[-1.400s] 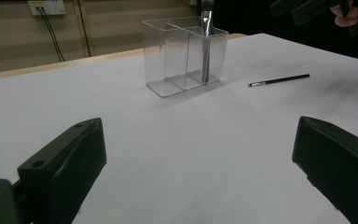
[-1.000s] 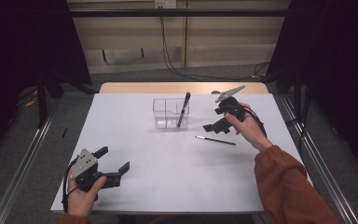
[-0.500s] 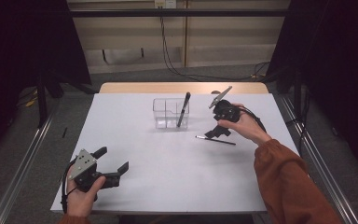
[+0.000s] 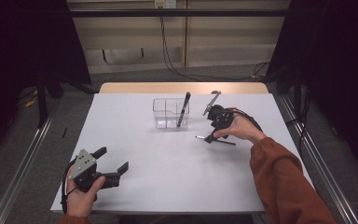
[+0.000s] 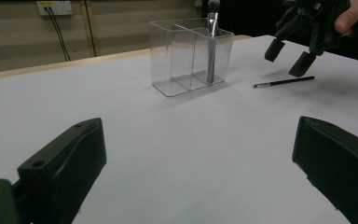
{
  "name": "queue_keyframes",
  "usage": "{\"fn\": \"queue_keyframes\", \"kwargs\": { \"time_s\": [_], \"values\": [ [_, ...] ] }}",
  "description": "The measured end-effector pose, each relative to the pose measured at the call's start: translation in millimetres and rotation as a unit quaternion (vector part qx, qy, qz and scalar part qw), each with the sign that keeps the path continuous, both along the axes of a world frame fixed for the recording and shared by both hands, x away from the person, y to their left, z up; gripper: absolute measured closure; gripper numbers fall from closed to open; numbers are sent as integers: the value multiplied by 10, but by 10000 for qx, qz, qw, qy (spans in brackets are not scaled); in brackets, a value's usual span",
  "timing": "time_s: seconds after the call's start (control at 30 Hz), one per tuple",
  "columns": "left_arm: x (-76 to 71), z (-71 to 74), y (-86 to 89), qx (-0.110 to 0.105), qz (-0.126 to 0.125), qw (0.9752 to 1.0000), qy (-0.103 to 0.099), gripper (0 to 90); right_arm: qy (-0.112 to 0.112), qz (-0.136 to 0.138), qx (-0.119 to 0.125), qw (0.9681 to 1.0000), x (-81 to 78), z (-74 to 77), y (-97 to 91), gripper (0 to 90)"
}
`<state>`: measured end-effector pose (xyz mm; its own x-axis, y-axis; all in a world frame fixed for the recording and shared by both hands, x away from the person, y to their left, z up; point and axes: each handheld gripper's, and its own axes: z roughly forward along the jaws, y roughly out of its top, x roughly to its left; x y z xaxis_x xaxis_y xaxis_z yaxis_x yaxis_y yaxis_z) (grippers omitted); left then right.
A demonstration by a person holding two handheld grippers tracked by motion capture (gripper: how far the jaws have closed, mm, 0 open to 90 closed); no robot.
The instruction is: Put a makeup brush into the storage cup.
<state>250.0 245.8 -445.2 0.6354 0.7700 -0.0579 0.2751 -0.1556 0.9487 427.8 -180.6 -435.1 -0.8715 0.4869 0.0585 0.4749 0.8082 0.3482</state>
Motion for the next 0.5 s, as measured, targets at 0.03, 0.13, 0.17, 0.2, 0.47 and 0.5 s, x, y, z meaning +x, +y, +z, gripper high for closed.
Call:
{"fn": "queue_keyframes", "kwargs": {
  "time_s": [0.03, 0.13, 0.17, 0.2, 0.47, 0.5],
  "values": [
    [1, -1, 1, 1, -1, 10000, 4, 28, 6, 65, -31, 10000, 7, -11, 10, 243],
    [-2, 0, -2, 1, -11, 10000, -2, 28, 83, 167, -150, 9997, 32, -49, 39, 259],
    [-2, 0, -5, -10, -10, 10000, -1, 28, 145, 126, -192, 9996, 29, -57, 51, 274],
    [-2, 0, -6, 1, -7, 10000, -1, 28, 135, 175, -215, 9995, 36, -76, 58, 284],
    [4, -2, -4, 22, -26, 10000, -3, 28, 158, 325, -480, 9982, 49, -174, 94, 428],
    [3, -2, -4, 28, -27, 10000, -4, 28, 179, 327, -518, 9980, 47, -185, 100, 456]
  ]
}}
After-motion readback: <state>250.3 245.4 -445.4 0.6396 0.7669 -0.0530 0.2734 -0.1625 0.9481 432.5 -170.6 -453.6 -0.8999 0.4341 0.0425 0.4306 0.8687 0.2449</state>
